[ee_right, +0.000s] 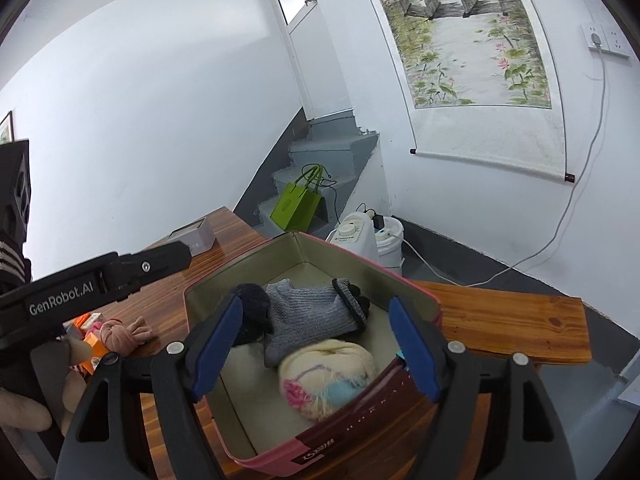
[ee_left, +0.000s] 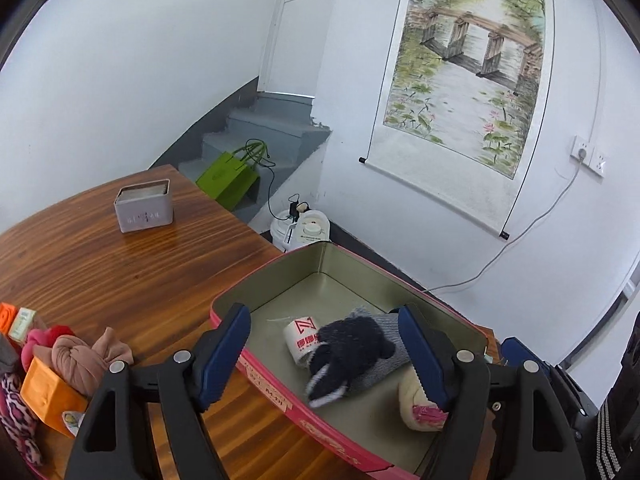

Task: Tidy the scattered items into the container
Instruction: 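Carry the hat and yarn ball into the pink tin and release both, then return both grippers to the pile of remaining items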

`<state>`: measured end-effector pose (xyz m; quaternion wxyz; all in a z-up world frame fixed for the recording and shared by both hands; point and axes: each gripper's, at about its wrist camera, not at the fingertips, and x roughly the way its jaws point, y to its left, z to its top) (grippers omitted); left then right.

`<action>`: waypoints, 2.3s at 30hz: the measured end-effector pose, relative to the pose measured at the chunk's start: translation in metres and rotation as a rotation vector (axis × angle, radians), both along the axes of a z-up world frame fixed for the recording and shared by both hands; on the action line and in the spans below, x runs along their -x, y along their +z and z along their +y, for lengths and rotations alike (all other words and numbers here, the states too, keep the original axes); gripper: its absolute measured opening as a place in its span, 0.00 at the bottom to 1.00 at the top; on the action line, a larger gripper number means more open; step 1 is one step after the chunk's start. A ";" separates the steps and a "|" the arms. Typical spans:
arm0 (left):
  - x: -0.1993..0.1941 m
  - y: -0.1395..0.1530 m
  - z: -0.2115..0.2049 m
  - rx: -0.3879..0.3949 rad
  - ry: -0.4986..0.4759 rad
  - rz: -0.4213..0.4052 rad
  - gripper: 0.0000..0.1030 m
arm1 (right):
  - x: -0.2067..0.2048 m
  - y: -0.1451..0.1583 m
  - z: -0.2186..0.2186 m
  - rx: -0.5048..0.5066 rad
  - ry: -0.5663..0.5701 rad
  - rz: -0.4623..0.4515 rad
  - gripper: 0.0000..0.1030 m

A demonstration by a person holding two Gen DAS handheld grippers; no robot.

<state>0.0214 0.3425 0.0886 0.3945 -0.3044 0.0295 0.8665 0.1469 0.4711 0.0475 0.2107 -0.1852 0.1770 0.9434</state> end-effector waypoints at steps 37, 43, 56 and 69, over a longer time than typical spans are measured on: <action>0.021 -0.061 -0.340 0.011 0.768 -0.072 0.99 | 0.087 -0.014 -0.169 -0.040 0.439 -0.125 0.77; 0.019 -0.077 -0.381 0.010 0.863 -0.108 0.99 | 0.104 -0.020 -0.207 -0.055 0.538 -0.168 0.77; 0.012 -0.085 -0.408 0.036 0.898 -0.123 0.99 | 0.143 -0.028 -0.298 -0.096 0.823 -0.244 0.77; 0.011 -0.092 -0.420 0.051 0.918 -0.147 0.99 | 0.183 -0.046 -0.355 -0.155 0.918 -0.319 0.77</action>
